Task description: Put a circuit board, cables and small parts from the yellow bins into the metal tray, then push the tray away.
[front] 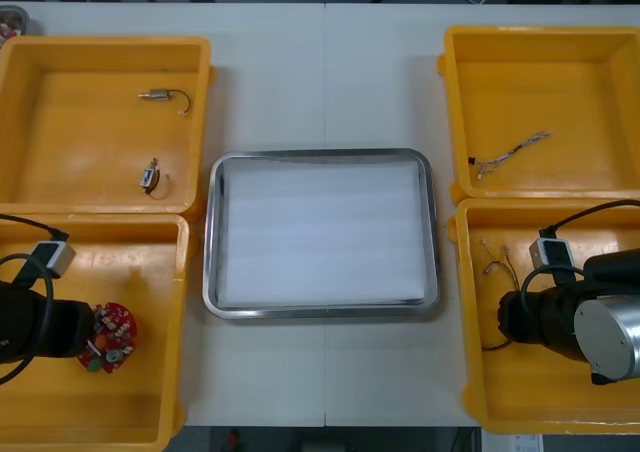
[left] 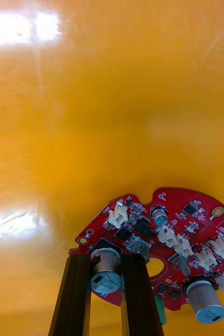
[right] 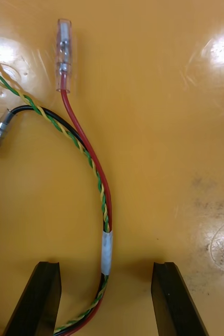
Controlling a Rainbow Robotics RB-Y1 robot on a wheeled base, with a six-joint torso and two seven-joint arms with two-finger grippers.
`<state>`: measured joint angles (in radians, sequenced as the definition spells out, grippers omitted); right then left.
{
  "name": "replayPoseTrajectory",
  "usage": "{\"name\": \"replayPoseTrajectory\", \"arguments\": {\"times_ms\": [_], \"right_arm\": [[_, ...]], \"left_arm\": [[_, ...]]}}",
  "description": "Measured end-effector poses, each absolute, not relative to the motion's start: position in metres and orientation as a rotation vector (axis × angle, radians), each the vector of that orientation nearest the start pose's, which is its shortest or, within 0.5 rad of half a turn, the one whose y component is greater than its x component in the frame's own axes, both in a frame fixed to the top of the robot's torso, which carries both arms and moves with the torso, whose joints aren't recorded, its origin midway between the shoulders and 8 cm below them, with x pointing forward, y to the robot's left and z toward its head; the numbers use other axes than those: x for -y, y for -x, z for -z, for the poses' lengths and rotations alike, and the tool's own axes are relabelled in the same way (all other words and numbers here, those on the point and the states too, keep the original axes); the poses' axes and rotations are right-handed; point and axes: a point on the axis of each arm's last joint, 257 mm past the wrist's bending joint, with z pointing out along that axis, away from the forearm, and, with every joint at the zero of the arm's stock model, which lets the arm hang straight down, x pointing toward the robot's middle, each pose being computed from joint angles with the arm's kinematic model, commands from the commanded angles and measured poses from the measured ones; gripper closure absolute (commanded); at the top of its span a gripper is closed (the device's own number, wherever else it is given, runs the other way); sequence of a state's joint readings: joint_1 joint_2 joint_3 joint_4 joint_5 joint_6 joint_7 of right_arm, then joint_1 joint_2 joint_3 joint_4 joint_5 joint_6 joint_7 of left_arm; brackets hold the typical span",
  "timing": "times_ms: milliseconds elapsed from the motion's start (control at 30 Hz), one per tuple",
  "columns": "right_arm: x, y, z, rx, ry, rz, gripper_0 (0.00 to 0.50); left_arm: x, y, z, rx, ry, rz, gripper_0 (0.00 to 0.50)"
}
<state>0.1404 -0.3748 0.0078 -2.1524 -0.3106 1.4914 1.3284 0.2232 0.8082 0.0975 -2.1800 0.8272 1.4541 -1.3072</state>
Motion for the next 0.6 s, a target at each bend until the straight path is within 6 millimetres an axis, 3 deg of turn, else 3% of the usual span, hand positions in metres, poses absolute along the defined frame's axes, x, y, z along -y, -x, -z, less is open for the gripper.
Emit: {"name": "replayPoseTrajectory", "arguments": {"times_ms": [267, 600], "right_arm": [[0.293, -0.357, 0.332, -2.641, -0.108, -0.011, 0.000], [0.291, -0.357, 0.333, -2.641, -0.105, -0.016, 0.000]], "left_arm": [[-0.343, -0.319, 0.255, -2.782, -0.133, 0.066, 0.499], [-0.296, -0.352, 0.197, -2.742, -0.360, 0.105, 0.499]]}}
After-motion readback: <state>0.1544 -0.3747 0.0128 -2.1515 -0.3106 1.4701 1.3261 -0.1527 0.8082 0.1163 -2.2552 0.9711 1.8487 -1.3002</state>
